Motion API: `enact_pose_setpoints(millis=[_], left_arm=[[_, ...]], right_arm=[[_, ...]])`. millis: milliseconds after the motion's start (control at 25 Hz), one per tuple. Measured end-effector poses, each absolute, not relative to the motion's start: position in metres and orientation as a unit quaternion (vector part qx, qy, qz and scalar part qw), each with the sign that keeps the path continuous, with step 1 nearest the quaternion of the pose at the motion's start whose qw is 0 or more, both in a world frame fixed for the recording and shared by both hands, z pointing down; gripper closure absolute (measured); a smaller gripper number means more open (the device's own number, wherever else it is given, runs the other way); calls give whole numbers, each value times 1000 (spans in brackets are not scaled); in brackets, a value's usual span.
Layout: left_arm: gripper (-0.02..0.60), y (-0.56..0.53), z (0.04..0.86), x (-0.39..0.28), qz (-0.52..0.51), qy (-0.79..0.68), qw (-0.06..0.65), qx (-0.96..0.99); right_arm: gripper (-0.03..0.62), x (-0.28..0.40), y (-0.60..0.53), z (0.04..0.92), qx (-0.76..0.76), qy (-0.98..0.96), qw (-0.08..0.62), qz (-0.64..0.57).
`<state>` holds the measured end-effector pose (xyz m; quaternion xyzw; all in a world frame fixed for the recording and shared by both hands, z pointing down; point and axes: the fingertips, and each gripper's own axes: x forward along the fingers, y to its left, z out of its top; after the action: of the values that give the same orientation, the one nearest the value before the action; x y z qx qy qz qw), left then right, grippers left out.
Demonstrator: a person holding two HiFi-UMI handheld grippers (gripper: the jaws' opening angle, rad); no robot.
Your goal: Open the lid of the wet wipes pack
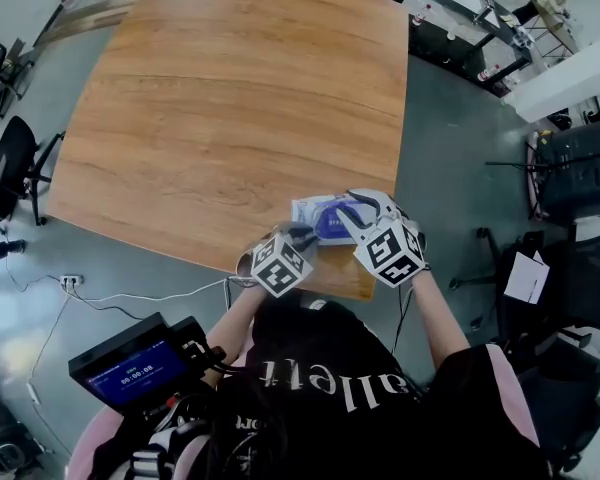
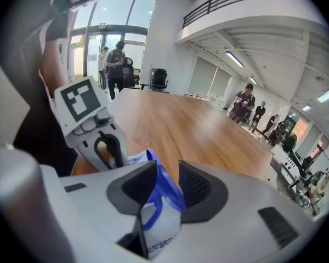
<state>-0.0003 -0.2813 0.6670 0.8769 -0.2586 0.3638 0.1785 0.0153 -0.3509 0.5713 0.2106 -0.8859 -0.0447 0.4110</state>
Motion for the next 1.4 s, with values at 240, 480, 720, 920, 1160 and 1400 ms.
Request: enact_pose_setpoints(millis=[240,480,720,920,1160,1400], left_arm=[[525,-281,669,0,363,-258,180,877],[524,-283,670,0,362,-258,176,878],[523,-283,671,0,362,-257,176,878],[524,-284,671,-4,363,-258,176,878],[523,-287,672,-8,362,-255,181,878],[525,-297,660,-26,299,-303,211,880]], right_arm=[[482,9,-399,590,234,-880,414,-10],[479,6,-423,618,231,-865,445,12],[479,11,-427,635,264,-856,440,60],[479,6,-428,615,294,-856,424,39],[479,16,-417,573,352,-869,335,92],[479,27,-374,553,374,-876,263,151]])
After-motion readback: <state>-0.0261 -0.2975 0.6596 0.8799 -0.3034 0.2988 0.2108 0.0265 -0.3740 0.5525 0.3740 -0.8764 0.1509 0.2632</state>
